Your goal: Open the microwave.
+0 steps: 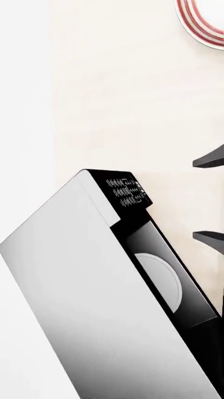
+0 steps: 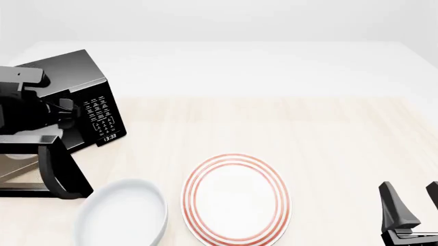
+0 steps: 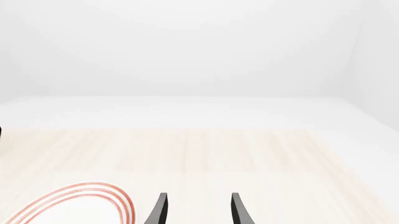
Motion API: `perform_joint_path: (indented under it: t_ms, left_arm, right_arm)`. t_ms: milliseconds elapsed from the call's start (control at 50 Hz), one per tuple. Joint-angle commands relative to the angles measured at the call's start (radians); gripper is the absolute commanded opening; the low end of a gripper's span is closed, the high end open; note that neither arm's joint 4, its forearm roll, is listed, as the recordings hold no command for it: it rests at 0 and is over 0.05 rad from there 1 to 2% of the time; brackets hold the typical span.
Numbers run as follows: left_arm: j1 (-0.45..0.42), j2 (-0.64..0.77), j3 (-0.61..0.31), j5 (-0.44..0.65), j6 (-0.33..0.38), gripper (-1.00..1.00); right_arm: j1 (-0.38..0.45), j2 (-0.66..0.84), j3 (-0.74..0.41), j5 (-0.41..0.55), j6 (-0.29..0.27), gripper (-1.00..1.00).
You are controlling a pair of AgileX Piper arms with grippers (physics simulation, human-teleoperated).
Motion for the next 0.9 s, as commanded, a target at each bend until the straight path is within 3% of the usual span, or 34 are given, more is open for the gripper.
perform_joint_path:
  t_ms: [20,340,900]
  left_arm:
    - [0.032,0.009,0.017,-0.014,-0.006,1.00]
    - [0.106,-0.011,0.057,-0.031,-0.015,1.00]
    - [0.134,-0.024,0.124,-0.060,-0.023,1.00]
  right_arm:
    - [0.000,0.000,0.000,0.000,0.000,1.00]
    - [0.000,0.000,0.000,0.000,0.000,1.00]
    - [0.000,0.000,0.000,0.000,0.000,1.00]
